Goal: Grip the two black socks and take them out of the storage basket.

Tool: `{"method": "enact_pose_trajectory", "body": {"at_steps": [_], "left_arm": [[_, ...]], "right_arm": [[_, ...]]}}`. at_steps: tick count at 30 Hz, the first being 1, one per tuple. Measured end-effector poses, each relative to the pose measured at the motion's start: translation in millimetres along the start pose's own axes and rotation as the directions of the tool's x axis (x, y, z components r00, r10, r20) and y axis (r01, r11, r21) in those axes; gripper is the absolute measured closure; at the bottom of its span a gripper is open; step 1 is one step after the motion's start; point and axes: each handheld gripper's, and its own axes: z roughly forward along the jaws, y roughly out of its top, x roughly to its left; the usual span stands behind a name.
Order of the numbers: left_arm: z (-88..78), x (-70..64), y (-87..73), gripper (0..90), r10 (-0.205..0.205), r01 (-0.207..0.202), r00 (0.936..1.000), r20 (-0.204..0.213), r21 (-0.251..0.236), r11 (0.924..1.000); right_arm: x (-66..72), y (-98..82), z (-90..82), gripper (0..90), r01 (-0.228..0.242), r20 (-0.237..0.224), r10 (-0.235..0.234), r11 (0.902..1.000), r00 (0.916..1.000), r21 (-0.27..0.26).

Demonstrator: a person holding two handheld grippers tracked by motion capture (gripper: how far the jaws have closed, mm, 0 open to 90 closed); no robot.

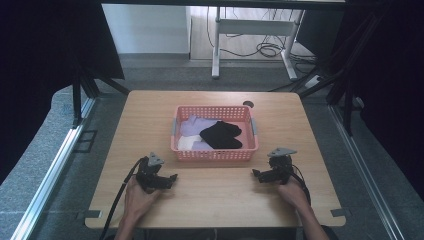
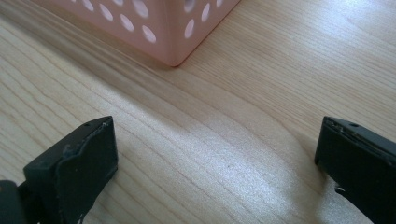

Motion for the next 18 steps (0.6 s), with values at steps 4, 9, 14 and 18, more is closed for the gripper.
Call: {"method": "enact_pose_trajectory", "body": {"at_steps": [4, 9, 14, 18], "left_arm": [[0.2, 0.0, 0.1, 10.1, 0.006, -0.006, 1.0, 0.004, 0.0, 1.0], [-0.1, 0.3, 0.0, 10.4, 0.008, -0.008, 0.9999, 0.007, 0.0, 1.0], [-1.7, 0.3, -1.4, 12.6, 0.013, -0.013, 0.9999, 0.012, -0.005, 0.9999], [-1.6, 0.6, -1.2, 12.3, 0.012, -0.012, 0.9999, 0.012, -0.004, 0.9999]], "right_arm": [[0.0, 0.0, 0.0, 0.0, 0.0, 0.0, 0.0, 1.0, 1.0, 0.0], [0.0, 0.0, -0.1, 0.0, 0.0, -0.001, 0.0, 1.0, 1.0, 0.0], [-0.1, 0.0, -0.1, 0.0, 0.0, -0.002, 0.0, 1.0, 1.0, 0.0], [0.0, 0.0, -0.1, 0.0, 0.0, -0.001, 0.0, 1.0, 1.0, 0.0]]}}
